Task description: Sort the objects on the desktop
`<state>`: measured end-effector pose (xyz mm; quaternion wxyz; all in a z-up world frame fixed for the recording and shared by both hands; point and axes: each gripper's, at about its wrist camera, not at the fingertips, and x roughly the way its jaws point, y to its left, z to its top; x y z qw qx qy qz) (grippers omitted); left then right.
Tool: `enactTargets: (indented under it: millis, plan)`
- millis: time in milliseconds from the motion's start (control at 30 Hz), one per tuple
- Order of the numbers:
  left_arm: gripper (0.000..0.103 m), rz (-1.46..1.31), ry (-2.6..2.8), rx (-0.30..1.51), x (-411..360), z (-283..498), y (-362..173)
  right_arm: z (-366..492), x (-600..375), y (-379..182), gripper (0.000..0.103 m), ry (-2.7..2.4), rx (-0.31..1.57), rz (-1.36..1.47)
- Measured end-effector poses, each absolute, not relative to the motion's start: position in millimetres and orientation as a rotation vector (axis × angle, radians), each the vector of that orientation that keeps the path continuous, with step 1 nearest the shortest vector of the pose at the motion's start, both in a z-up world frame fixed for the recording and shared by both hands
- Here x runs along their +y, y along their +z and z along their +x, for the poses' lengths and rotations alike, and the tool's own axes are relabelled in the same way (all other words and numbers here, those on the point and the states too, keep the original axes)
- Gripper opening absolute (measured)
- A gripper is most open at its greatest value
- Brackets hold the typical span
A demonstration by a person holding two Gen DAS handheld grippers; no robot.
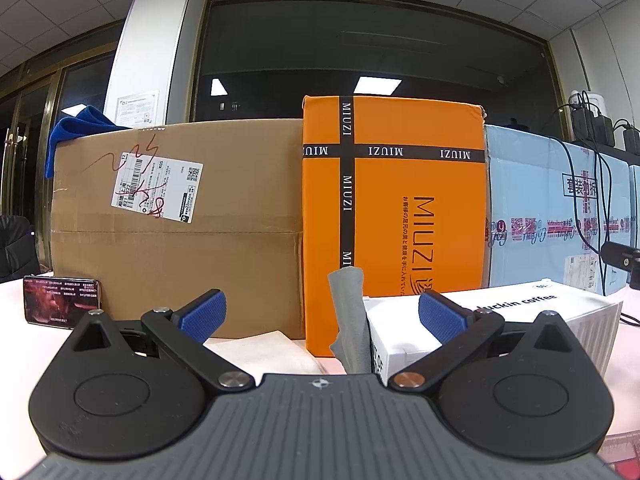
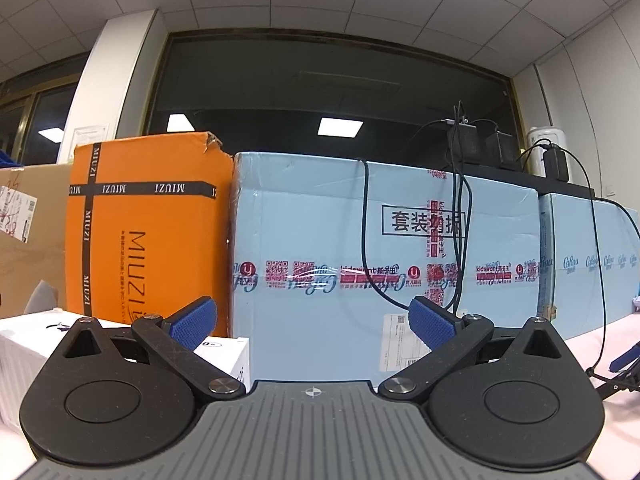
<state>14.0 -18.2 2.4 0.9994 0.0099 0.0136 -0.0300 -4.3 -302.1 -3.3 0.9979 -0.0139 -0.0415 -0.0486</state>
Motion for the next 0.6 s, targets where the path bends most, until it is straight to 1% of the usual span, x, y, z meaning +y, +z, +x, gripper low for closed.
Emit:
enactTargets:
  millis: [600]
  plan:
    - [0.103,0.082,-0.095,0.003,-29,8,3,-6,-311,-2,0.103,-0.091,-0.085,0.029]
